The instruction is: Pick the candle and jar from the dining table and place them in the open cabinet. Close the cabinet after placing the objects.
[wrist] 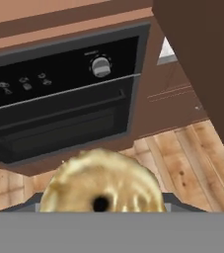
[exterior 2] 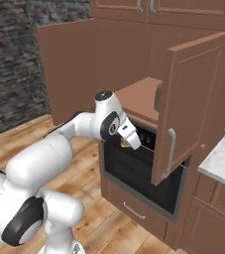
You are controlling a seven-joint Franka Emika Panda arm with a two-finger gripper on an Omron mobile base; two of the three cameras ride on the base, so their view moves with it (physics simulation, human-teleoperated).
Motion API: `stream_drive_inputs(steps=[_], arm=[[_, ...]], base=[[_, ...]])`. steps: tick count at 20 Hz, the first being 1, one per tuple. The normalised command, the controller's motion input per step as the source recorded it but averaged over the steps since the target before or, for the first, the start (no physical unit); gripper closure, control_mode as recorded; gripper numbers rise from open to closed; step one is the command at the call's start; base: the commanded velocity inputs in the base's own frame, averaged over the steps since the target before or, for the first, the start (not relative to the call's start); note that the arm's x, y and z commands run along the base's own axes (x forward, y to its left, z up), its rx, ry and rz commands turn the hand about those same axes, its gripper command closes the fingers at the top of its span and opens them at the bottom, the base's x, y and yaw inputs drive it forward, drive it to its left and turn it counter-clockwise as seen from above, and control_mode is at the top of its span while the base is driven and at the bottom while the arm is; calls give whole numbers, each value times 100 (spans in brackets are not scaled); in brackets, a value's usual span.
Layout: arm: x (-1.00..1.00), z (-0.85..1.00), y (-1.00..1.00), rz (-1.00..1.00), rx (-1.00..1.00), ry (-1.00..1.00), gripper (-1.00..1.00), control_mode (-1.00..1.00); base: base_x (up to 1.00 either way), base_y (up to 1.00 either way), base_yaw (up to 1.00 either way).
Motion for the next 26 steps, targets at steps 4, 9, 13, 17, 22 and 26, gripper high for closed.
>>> stream_drive_inputs(steps=[4,9,13,17,22,26], arm=[[0,0,0,0,0,0,100,100],[0,0,0,0,0,0,100,100],[0,0,0,0,0,0,100,100],[0,0,0,0,0,0,100,100],[0,0,0,0,0,0,100,100],[0,0,0,0,0,0,100,100]], base=[[27,18,-37],[37,53,-38],[44,60,-28],[54,23,-15],[51,-4,-3],[37,-5,-12]])
